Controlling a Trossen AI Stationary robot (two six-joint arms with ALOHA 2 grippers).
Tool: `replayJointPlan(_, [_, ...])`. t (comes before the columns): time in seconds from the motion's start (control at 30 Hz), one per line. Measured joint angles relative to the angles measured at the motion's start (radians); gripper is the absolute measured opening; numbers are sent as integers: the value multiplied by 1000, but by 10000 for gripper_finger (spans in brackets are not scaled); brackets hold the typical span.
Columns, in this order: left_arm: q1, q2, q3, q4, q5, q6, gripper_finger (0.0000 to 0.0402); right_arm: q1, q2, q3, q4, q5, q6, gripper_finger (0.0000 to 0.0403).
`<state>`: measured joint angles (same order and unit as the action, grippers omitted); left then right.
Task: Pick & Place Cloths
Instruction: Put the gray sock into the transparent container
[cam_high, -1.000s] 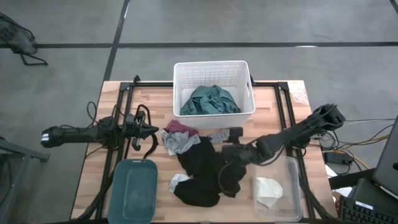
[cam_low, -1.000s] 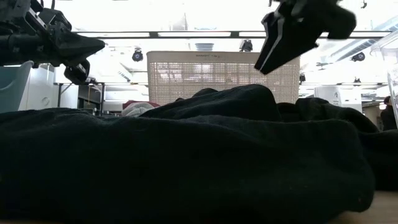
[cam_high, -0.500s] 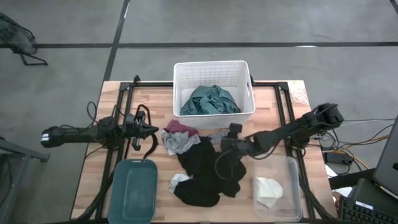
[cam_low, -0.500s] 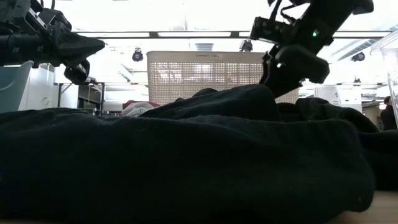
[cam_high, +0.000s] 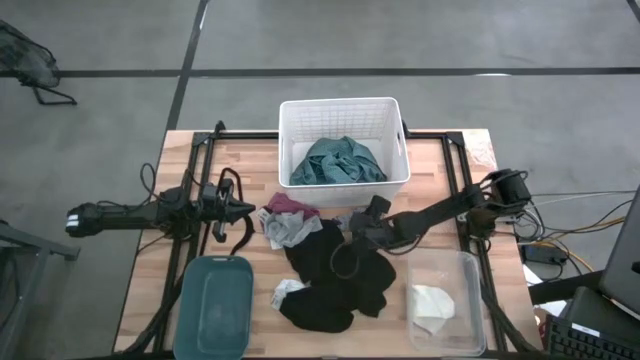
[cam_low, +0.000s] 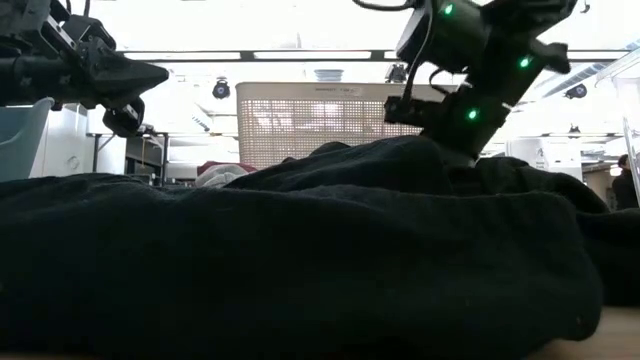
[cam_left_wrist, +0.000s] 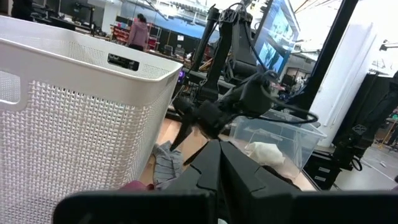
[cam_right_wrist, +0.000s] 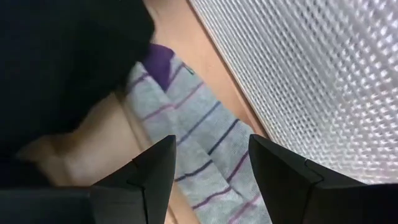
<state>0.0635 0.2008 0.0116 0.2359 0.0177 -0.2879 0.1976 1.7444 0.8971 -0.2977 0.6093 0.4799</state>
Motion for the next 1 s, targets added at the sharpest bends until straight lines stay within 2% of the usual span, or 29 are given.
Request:
replayJointPlan(0.17, [0, 0, 0, 0, 0, 0, 11, -34, 34, 0, -1, -8, 31, 192])
replayJointPlan(0.4, [0, 0, 0, 0, 0, 0, 11, -63, 74, 2, 7, -50, 26, 160])
replayJointPlan(0.57, [0, 0, 0, 1, 0, 0, 11, -64, 86, 4, 17, -80, 15, 115])
replayJointPlan(0.77, [0, 0, 0, 1, 0, 0, 11, -54, 76, 3, 24, -139, -20, 24])
replayJointPlan(1.0, [0, 0, 0, 1, 0, 0, 11, -33, 64, 2, 14, -127, -76, 10])
